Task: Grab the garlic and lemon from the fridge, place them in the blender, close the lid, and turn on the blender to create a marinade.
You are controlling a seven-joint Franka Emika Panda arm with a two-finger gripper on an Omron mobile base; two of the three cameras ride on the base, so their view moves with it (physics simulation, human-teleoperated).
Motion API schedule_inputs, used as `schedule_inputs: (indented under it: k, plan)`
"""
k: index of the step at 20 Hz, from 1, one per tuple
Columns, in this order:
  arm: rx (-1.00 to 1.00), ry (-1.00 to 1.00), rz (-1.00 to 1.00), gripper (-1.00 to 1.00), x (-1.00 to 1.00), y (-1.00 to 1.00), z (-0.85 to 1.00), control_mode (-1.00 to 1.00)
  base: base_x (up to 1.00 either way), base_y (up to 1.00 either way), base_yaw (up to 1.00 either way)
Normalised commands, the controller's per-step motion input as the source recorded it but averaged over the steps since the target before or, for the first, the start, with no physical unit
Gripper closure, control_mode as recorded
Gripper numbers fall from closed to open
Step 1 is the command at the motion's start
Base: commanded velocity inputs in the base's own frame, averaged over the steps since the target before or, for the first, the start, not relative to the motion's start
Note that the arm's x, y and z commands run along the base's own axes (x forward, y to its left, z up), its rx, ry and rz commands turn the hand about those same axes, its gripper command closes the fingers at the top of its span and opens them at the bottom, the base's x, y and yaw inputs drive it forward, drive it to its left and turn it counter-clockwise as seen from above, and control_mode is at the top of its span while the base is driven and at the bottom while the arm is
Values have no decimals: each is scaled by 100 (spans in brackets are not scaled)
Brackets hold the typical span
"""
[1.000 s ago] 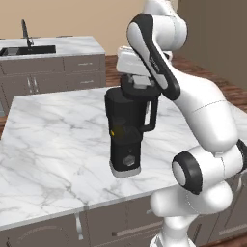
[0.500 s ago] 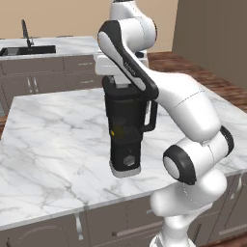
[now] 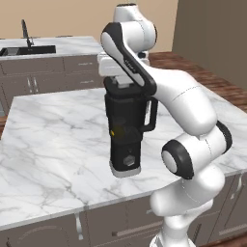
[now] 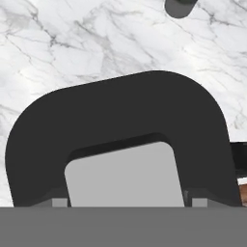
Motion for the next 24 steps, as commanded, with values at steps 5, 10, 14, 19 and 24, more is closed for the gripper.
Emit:
schedule_inputs:
  k: [5,10,14,19,24]
  plan:
    - [0,0,-4,100,0,0,-33,-100,0,0,0]
    - [0,0,-7,100,3,0,-26,-100,0,0,0]
    - [0,-1,-6,100,10,6,0,-100,0,0,0]
    - [0,-3,-4,100,34,10,0,-100,0,0,0]
    - [-1,1,0,100,-3,0,-21,-100,0,0,0]
